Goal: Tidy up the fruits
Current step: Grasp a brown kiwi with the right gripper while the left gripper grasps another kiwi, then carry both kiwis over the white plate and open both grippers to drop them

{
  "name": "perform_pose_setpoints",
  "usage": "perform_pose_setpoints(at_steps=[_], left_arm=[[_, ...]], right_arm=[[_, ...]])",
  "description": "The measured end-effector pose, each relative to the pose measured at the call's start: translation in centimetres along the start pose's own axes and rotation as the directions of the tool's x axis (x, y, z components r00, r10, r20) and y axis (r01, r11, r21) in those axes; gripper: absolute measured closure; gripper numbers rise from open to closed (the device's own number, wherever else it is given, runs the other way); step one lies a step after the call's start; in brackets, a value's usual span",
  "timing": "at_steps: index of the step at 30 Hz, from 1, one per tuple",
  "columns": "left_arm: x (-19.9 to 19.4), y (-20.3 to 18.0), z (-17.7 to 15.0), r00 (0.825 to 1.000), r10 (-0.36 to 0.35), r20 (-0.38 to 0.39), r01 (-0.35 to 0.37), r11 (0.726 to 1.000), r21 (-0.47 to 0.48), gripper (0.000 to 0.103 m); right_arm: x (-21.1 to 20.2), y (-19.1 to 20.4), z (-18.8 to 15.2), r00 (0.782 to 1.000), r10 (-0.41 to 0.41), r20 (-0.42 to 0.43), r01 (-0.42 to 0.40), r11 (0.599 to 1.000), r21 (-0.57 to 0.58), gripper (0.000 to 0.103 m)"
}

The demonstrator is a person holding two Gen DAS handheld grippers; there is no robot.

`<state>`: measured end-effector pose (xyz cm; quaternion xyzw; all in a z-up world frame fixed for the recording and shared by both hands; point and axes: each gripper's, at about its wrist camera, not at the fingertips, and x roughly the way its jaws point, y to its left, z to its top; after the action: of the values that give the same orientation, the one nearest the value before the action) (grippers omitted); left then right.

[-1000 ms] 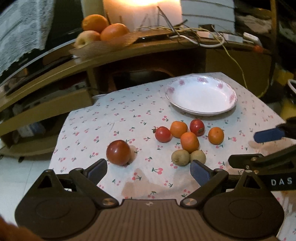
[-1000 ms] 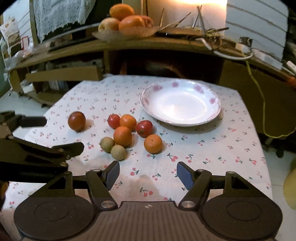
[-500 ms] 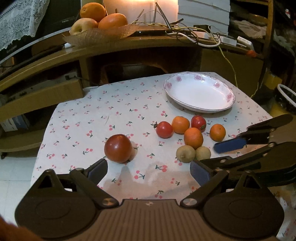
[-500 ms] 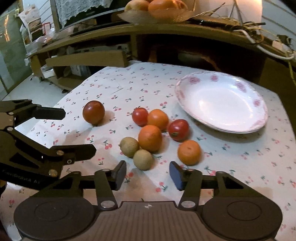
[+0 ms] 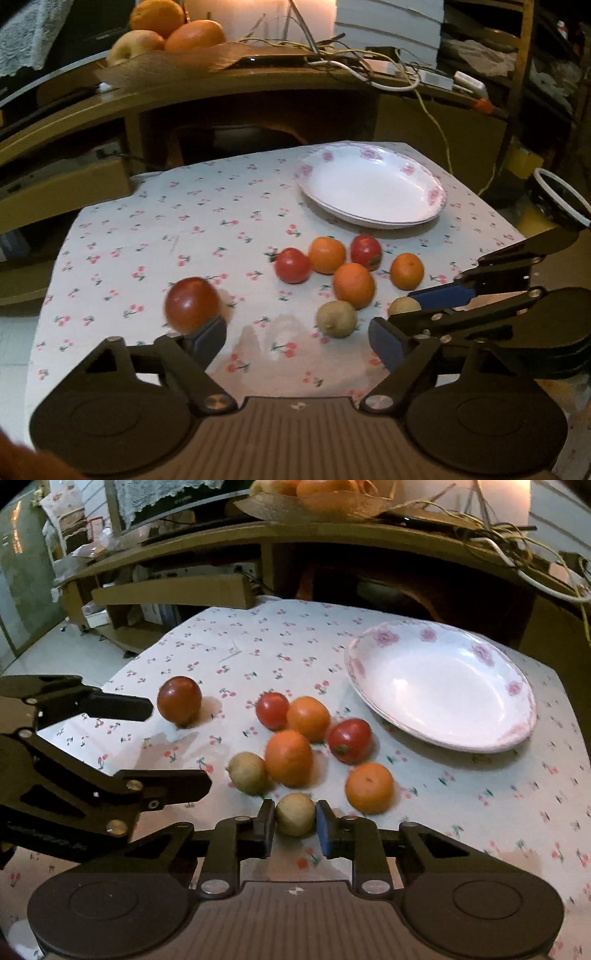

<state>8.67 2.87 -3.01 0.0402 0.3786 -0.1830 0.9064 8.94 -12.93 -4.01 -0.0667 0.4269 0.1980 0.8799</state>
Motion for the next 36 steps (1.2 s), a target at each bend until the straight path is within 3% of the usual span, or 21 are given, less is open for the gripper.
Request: perform_pose_setpoints(at_steps=[4, 10, 15, 21, 30, 36], left_arm=[[1.4, -1.4, 0.1, 1.000, 0.008, -0.017, -0.007, 0.999, 0.049, 0.021], [3.5, -3.1, 0.0, 0.999, 0.008, -0.047, -0.003, 0.994, 0.108, 0.039], [4.0, -2.9, 0.4, 0.998, -0.013, -0.056, 0.016, 0.998, 0.066, 0.057], [3.6, -3.6, 0.5, 0.997, -0.008, -0.077, 0.014, 0.997, 0.076, 0.069], [2.5, -4.6, 0.7, 0.997, 0.000, -0.079, 0.005, 0.998, 0.057, 0.069], [1.2, -5.0, 4.0, 1.000, -0.008, -0.018, 0.009, 1.000, 0.027, 0.069]], right_arm=[[-1.0, -1.2, -0.3, 1.000, -0.008, 0.000, 0.008, 0.999, 0.038, 0.078], [-1.5, -2.2, -0.9, 1.000, -0.008, -0.013, 0.009, 0.998, 0.070, 0.077], [-1.6, -2.6, -0.9, 1.000, -0.015, -0.026, 0.018, 0.996, 0.089, 0.077], [-2.0, -3.0, -0.7, 1.000, -0.023, -0.019, 0.025, 0.994, 0.111, 0.077], [-3.6, -4.1, 0.2, 0.998, -0.063, 0.026, 0.059, 0.990, 0.131, 0.077], [-4.4, -5.4, 1.5, 0.993, -0.088, 0.072, 0.075, 0.983, 0.169, 0.077]])
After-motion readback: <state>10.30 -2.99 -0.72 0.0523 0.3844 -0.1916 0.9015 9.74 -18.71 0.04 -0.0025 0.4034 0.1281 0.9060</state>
